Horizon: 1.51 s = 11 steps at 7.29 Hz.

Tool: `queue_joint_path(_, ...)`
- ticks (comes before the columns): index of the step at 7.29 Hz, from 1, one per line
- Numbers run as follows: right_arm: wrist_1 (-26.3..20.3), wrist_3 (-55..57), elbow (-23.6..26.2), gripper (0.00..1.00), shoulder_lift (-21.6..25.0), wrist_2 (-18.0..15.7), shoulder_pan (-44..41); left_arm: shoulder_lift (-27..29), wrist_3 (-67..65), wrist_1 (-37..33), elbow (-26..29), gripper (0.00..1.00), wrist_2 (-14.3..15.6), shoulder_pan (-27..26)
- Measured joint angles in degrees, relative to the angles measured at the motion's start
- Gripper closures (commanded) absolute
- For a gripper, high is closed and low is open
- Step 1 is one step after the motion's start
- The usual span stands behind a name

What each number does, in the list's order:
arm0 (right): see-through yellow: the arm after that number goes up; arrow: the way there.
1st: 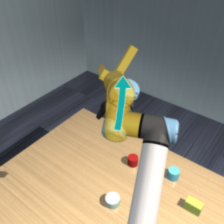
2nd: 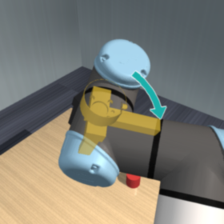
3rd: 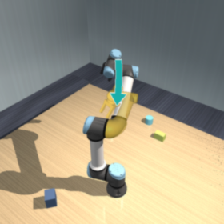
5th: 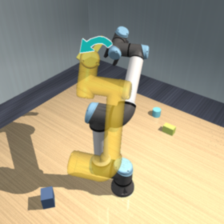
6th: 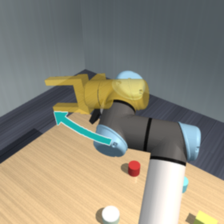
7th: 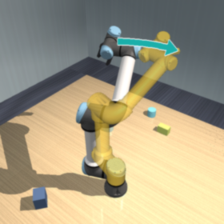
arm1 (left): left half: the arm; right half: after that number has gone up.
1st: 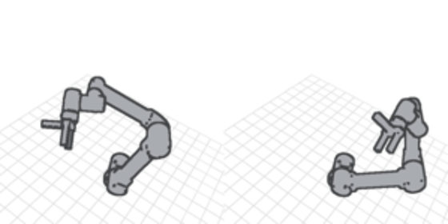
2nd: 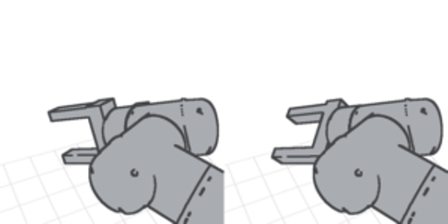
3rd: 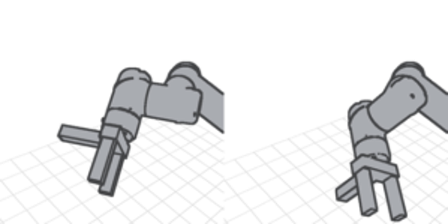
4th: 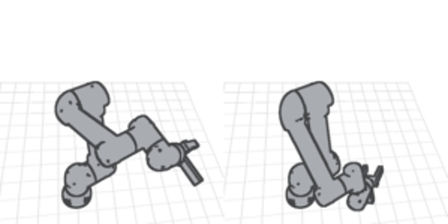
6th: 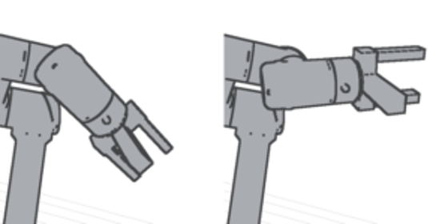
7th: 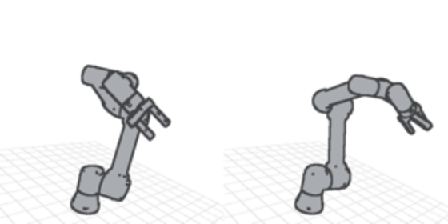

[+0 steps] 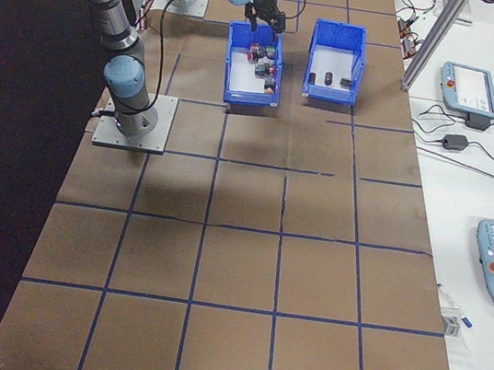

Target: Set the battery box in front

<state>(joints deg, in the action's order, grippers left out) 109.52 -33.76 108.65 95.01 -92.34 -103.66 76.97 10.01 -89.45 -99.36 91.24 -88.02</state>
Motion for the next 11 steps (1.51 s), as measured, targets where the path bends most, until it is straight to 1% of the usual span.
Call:
queue_joint_path(1, -0.9, 8.5, -1.4, 0.0, 0.0, 1.4, 3.6, 0.3, 0.0, -0.1, 0.2, 0.0, 0.0, 0.0)
queue_joint_path(2, -2.4, 16.2, -3.5, 0.0, -0.1, 2.1, 6.5, 0.9, 0.0, -0.4, 0.6, 0.0, 0.0, 0.0)
queue_joint_path(5, -6.9, 29.2, -11.2, 0.0, -1.8, 2.0, 11.4, 1.8, 0.0, -1.8, 1.8, 0.0, 0.0, -0.1)
queue_joint_path(7, -9.2, 33.2, -13.9, 0.0, -4.4, 1.9, 12.0, 1.8, -0.1, -2.0, 1.7, 0.0, -0.1, -0.2)
queue_joint_path(9, -10.4, 34.2, -14.1, 0.0, -4.8, 1.8, 12.3, 1.7, 0.0, -2.0, 1.7, 0.0, -0.2, -0.2)
queue_joint_path(11, -10.6, 34.4, -14.0, 0.0, -4.5, 1.8, 12.4, 1.6, -0.1, -2.0, 1.7, 0.0, -0.2, -0.2)
